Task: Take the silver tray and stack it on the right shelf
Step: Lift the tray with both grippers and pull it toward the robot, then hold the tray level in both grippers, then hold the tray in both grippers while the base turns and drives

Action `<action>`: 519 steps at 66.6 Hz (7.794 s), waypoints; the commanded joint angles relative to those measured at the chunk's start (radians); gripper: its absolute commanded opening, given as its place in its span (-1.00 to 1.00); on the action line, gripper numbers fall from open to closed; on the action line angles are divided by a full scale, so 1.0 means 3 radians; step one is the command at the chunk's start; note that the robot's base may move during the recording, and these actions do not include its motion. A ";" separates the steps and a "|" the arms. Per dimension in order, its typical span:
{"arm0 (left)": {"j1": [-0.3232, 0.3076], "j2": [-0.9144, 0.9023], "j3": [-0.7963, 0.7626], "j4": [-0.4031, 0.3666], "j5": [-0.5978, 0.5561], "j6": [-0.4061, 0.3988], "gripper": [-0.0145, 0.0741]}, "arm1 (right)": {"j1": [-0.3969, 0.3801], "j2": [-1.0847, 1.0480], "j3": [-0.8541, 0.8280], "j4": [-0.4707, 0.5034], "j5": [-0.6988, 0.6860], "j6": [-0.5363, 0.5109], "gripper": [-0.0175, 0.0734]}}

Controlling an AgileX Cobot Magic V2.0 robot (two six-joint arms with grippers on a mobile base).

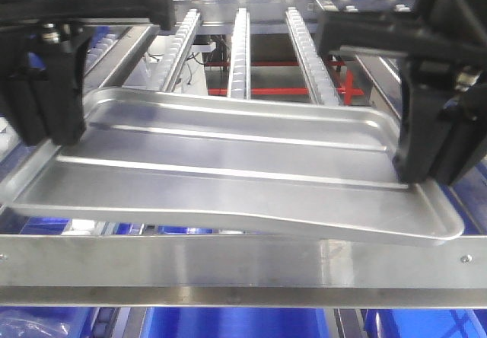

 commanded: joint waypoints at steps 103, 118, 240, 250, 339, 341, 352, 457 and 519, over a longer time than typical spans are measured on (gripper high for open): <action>-0.0226 -0.0458 0.0267 0.0009 -0.0098 -0.0248 -0.90 | 0.0347 -0.0175 -0.0092 -0.0196 -0.0078 0.0414 -0.51; -0.0226 -0.0458 0.0267 0.0044 -0.0045 -0.0168 -0.90 | 0.0347 -0.0175 -0.0092 -0.0196 -0.0078 0.0414 -0.51; -0.0226 -0.0458 0.0267 0.0002 -0.0008 -0.0168 -0.90 | 0.0347 -0.0175 -0.0092 -0.0196 -0.0078 0.0414 -0.51; -0.0226 -0.0458 0.0267 0.0002 -0.0008 -0.0168 -0.90 | 0.0347 -0.0175 -0.0092 -0.0196 -0.0078 0.0414 -0.51; -0.0226 -0.0458 0.0267 0.0053 0.0136 -0.0168 -0.90 | 0.0347 -0.0175 -0.0092 -0.0196 -0.0074 0.0414 -0.51; -0.0226 -0.0458 0.0267 0.0067 0.0102 -0.0168 -0.90 | 0.0347 -0.0175 -0.0092 -0.0196 -0.0074 0.0414 -0.51; -0.0226 -0.0458 0.0267 0.0105 -0.0047 -0.0168 -0.90 | 0.0347 -0.0175 -0.0092 -0.0196 -0.0071 0.0414 -0.51; -0.0226 -0.0458 0.0267 0.0107 -0.0277 -0.0168 -0.90 | 0.0347 -0.0175 -0.0092 -0.0196 -0.0071 0.0414 -0.51; -0.0226 -0.0458 0.0267 0.0092 -0.0244 -0.0168 -0.90 | 0.0347 -0.0175 -0.0092 -0.0196 -0.0071 0.0414 -0.51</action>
